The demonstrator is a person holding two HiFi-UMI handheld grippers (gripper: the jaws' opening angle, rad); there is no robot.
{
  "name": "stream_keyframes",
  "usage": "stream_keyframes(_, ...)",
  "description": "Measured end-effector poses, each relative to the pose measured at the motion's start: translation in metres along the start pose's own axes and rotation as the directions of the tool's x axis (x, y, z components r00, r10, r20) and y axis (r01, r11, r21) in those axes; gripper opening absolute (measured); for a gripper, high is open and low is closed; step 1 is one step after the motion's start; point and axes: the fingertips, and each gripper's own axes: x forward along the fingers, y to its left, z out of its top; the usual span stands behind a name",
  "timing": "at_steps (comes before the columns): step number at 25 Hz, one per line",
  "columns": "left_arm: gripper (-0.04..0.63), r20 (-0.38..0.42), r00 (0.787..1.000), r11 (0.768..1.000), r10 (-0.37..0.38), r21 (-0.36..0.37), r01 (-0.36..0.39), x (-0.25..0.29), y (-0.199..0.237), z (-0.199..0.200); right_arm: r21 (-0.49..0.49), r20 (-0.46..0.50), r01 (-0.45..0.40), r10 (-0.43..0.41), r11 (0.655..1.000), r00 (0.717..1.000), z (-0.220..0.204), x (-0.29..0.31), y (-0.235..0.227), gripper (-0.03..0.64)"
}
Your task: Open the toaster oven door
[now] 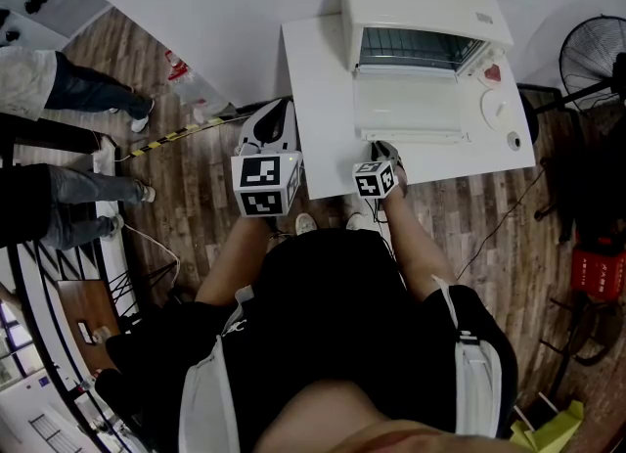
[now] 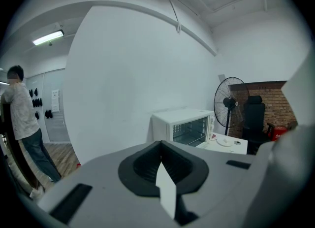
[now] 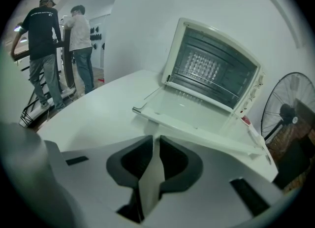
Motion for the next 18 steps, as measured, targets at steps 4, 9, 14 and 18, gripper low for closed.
stream_keyframes(4, 0.011, 0.002, 1.000, 1.000, -0.001, -0.005, 0.001, 0.001, 0.001, -0.001, -0.003, -0.004, -0.005, 0.005, 1.000, 1.000, 0.000, 0.000, 0.001, 0.051)
stream_keyframes(9, 0.012, 0.010, 1.000, 1.000, 0.000, -0.013, 0.001, 0.000, 0.001, 0.000, -0.019, 0.012, -0.010, 0.010, 1.000, 1.000, 0.000, -0.002, 0.001, 0.049)
stream_keyframes(14, 0.012, 0.010, 1.000, 1.000, -0.006, -0.017, 0.006, -0.004, 0.001, -0.001, 0.010, 0.032, 0.004, -0.004, 1.000, 0.999, 0.002, -0.009, -0.002, 0.040)
stream_keyframes(18, 0.012, 0.003, 1.000, 1.000, -0.018, -0.022, 0.018, -0.005, -0.002, -0.007, 0.030, 0.056, -0.002, 0.000, 1.000, 0.998, 0.006, -0.023, -0.005, 0.041)
